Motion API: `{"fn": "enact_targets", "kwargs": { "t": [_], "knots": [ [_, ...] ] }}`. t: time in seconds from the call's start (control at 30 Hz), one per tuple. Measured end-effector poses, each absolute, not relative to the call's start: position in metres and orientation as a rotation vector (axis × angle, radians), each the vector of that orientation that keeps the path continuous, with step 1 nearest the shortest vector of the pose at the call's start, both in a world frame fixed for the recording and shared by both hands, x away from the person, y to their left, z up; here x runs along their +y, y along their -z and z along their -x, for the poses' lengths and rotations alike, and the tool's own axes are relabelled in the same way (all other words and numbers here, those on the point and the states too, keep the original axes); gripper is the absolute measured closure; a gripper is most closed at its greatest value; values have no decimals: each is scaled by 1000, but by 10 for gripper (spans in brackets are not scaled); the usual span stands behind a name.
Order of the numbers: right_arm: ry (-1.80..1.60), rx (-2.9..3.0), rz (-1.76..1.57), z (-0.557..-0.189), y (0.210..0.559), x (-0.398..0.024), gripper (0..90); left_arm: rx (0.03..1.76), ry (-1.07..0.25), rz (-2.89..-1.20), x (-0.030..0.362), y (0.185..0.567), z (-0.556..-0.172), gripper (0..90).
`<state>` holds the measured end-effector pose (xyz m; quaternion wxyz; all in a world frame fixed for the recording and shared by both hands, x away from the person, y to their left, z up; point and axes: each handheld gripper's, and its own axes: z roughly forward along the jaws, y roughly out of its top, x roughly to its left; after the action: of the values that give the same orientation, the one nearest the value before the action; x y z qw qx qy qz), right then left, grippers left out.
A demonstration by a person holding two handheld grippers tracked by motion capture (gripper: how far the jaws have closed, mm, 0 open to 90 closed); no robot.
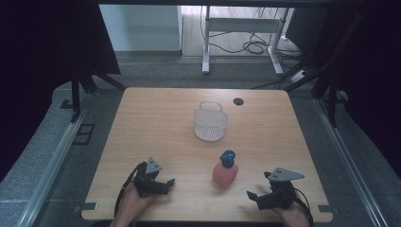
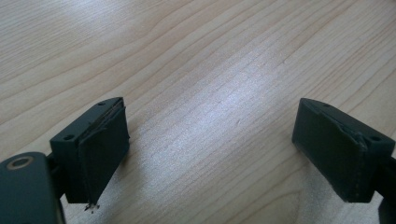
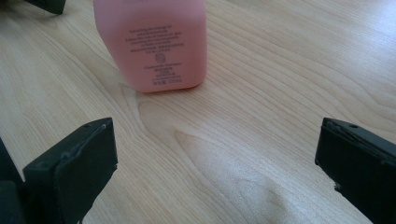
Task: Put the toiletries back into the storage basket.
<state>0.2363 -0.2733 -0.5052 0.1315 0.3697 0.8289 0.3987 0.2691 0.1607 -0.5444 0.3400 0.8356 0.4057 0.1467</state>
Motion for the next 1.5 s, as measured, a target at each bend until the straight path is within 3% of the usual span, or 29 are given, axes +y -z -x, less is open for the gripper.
{"fn": "enact_targets", "kwargs": {
  "t": [0.67,1.5],
  "knots": [
    [-1195,2427,-1061,-245,490,-252,5,1056,-382,-2175,161,544,-269,103],
    [-1369,2410,-974,-254,459,-235,297,1052,-383,-2182,161,544,-269,103]
  ]
}}
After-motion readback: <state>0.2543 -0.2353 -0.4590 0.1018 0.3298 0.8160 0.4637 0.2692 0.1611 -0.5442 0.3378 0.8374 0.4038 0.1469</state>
